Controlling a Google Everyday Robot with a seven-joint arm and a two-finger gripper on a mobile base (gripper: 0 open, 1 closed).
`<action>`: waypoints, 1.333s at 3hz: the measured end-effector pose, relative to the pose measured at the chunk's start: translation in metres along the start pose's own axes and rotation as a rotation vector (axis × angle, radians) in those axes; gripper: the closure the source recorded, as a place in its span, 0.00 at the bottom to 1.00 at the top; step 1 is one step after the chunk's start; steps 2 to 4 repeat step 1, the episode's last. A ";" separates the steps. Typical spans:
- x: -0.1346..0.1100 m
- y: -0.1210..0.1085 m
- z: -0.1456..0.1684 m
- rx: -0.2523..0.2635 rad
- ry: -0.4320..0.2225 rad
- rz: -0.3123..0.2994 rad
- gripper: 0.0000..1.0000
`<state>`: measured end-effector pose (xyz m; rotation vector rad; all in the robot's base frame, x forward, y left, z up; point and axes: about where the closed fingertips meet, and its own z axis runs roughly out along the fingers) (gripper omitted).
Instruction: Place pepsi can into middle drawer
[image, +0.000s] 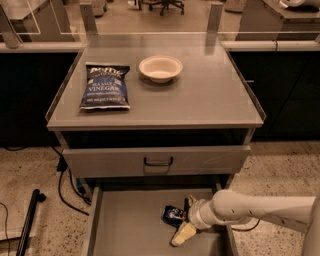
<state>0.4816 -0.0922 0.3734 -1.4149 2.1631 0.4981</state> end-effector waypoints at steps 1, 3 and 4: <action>0.000 0.000 0.000 0.000 0.000 0.000 0.00; 0.000 0.000 0.000 0.000 0.000 0.000 0.00; 0.000 0.000 0.000 0.000 0.000 0.000 0.00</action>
Offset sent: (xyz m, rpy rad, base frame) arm 0.0000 0.0000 0.0000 0.0000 0.0000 0.0000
